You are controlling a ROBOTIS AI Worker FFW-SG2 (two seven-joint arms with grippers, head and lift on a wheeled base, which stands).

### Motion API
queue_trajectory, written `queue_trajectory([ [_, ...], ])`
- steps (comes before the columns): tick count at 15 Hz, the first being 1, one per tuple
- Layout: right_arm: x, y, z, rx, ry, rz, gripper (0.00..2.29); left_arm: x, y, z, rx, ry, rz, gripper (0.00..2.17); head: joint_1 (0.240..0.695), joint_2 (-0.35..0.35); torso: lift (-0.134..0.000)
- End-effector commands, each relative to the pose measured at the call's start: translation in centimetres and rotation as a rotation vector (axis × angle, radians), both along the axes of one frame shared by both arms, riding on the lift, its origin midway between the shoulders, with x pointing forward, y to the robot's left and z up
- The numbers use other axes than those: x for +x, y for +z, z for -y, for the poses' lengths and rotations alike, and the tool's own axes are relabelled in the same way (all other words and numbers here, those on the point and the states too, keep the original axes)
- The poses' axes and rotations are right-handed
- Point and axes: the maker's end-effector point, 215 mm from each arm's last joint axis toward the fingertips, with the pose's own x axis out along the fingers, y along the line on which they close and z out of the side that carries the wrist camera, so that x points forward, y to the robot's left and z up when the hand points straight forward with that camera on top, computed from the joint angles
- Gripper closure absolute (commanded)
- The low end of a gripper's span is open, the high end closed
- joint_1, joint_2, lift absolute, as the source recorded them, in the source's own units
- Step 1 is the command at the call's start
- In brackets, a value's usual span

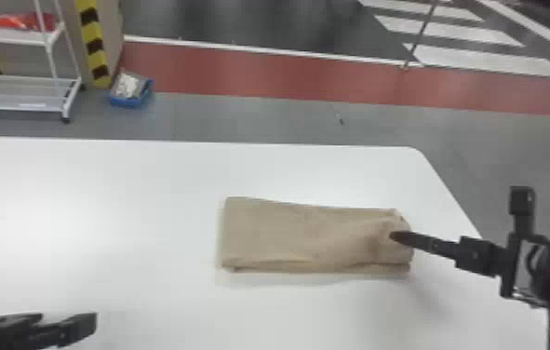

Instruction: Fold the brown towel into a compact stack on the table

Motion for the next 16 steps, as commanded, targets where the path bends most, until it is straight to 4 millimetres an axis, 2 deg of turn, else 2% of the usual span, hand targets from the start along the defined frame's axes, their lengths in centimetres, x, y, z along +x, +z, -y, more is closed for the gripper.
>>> queue_trajectory([
  [1,-0.7,0.1,1.4,-0.011,-0.020,-0.012,0.08,0.0,0.0,0.5,-0.007,-0.005,0.001,0.14,0.695,-0.228,-0.124],
  [2,-1.1,0.4,2.4,-0.004,-0.043,-0.016,0.08,0.0,-0.1,0.2,-0.004,0.001,-0.001,0.14,0.695,-0.234,-0.124],
  [3,-1.3,0.4,2.5,0.006,-0.048,-0.025,0.09,0.1,-0.1,0.1,-0.004,0.002,-0.002,0.14,0.695,-0.243,-0.124],
  [6,-1.5,-0.1,1.1,0.023,-0.019,-0.039,0.24,0.1,-0.3,0.4,-0.008,-0.004,-0.004,0.14,0.695,-0.261,-0.124],
  [7,-1.2,-0.2,0.5,0.019,-0.006,-0.042,0.35,0.0,-0.3,0.4,-0.007,-0.003,-0.006,0.14,0.695,-0.258,-0.124],
  [10,-0.7,-0.3,0.1,-0.009,0.008,-0.052,0.48,-0.2,-0.4,0.1,-0.006,0.003,-0.007,0.14,0.695,-0.245,-0.124],
  [11,-0.7,-0.3,-0.1,-0.007,0.015,-0.050,0.64,-0.2,-0.4,-0.2,-0.004,0.009,-0.007,0.14,0.695,-0.241,-0.124],
  [12,-0.8,-0.1,-0.3,0.006,0.022,-0.048,1.00,-0.2,-0.4,-0.2,-0.004,0.009,-0.007,0.14,0.695,-0.234,-0.124],
  [14,-1.1,0.3,-0.1,0.023,0.020,-0.039,1.48,-0.2,-0.3,-0.2,-0.005,0.008,-0.005,0.14,0.695,-0.226,-0.124],
  [16,-1.7,1.4,1.1,0.053,-0.024,-0.040,1.51,-0.2,-0.4,-0.2,-0.004,0.009,-0.007,0.14,0.695,-0.225,-0.124],
])
